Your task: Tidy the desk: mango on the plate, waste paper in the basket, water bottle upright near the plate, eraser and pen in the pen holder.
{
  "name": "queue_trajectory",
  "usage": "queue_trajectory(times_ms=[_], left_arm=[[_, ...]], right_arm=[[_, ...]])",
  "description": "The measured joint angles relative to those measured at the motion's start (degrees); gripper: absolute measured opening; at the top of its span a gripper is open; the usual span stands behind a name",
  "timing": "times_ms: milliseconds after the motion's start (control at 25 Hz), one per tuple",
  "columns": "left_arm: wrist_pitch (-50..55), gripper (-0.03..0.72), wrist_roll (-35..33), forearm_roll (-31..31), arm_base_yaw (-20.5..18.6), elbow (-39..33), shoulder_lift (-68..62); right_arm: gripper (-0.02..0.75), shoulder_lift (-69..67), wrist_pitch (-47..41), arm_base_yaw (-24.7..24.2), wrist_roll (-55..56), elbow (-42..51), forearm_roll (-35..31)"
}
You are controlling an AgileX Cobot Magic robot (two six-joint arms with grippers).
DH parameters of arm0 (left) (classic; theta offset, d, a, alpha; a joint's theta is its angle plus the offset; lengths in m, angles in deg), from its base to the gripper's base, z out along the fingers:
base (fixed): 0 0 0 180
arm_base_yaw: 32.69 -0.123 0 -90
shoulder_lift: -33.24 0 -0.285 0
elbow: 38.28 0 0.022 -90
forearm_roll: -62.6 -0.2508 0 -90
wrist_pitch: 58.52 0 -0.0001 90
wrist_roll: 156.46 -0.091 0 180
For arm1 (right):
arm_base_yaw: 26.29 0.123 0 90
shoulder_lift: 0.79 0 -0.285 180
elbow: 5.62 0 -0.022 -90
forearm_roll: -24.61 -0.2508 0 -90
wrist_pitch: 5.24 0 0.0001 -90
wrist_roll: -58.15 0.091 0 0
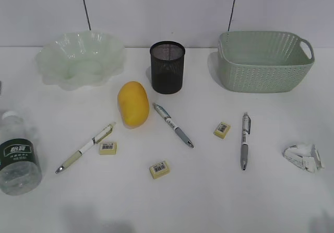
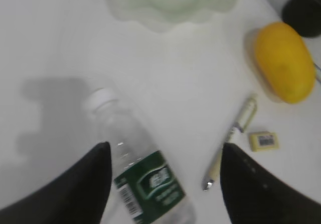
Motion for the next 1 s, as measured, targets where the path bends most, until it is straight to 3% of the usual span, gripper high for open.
queue_trajectory(times_ms=[240, 400, 760, 1000], left_arm=[[0.27, 0.515, -0.20, 0.03, 11.01, 8.73, -11.81], [0.53, 0.515, -0.31, 0.15, 15.76, 14.05, -18.95], [3.22, 0.512, -0.13, 5.02, 20.39, 24.87, -33.34], [5.88, 0.518, 3.52, 7.47, 20.99, 30.60, -42.94]], right_arm=[[0.522, 0.00, 0.00, 0.00, 0.00, 0.00, 0.00], [0.522, 0.00, 0.00, 0.00, 0.00, 0.00, 0.00], [0.522, 0.00, 0.00, 0.00, 0.00, 0.00, 0.00], [0.522, 0.00, 0.00, 0.00, 0.01, 0.00, 0.00]])
